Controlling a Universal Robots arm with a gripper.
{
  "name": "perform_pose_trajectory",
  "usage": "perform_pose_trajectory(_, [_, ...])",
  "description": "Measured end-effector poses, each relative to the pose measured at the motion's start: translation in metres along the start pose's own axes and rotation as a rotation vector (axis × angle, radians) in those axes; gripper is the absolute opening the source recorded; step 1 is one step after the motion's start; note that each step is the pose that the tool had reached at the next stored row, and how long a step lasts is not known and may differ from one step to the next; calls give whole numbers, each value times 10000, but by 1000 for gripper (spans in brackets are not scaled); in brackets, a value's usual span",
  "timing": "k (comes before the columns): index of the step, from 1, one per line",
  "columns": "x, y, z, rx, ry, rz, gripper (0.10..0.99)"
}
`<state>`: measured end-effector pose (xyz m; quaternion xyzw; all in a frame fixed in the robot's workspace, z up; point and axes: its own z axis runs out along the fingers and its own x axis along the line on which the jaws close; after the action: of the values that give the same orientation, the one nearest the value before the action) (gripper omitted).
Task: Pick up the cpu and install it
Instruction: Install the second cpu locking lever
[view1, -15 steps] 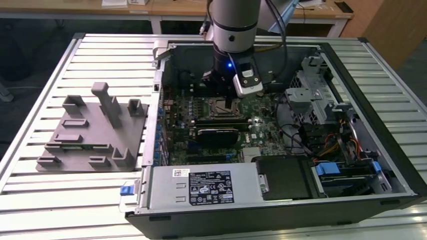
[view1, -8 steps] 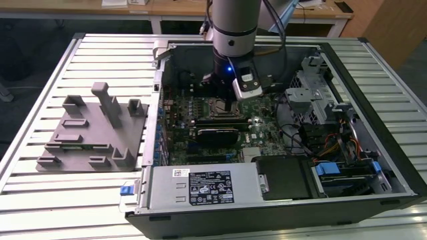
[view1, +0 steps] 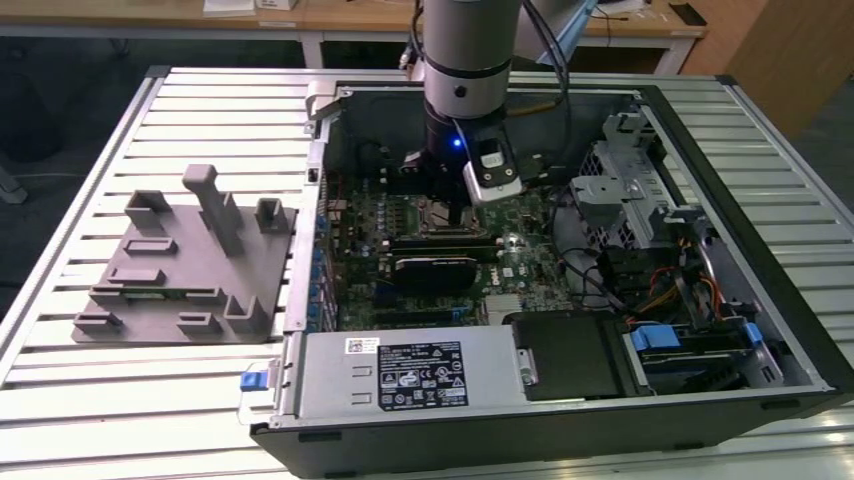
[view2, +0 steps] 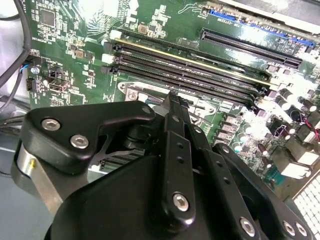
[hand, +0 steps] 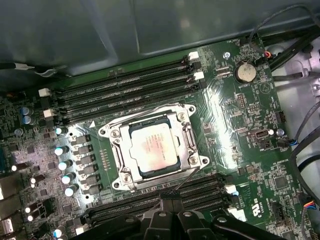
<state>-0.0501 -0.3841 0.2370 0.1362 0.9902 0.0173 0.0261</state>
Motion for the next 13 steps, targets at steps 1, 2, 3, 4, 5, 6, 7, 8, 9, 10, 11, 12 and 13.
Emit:
perform_pose_trajectory(1, [0, 0, 1, -1, -1, 0, 106])
perform_pose_trajectory(2, [0, 0, 1, -2, 0, 0, 106])
perform_pose_trajectory(3, [4, -1, 6, -5, -1, 2, 106])
perform_pose_trajectory(4, [13, -3, 11, -6, -3, 2, 106])
perform_pose_trajectory(5, [22, -6, 16, -5, -3, 1, 106])
perform_pose_trajectory(6, [32, -10, 21, -3, -3, 1, 106])
perform_pose_trajectory(7, [42, -12, 26, -3, -3, 0, 106])
perform_pose_trajectory(8, [53, -16, 34, -4, -3, 0, 106])
perform_pose_trajectory(9, [64, -19, 41, -3, -3, 0, 106])
perform_pose_trajectory(10, [75, -23, 50, -3, -3, 0, 106])
perform_pose_trajectory(11, [86, -26, 59, -3, -4, 0, 106])
perform_pose_trajectory(12, [95, -29, 67, -4, -4, 0, 106])
perform_pose_trajectory(13, [101, -31, 73, -3, -3, 0, 106])
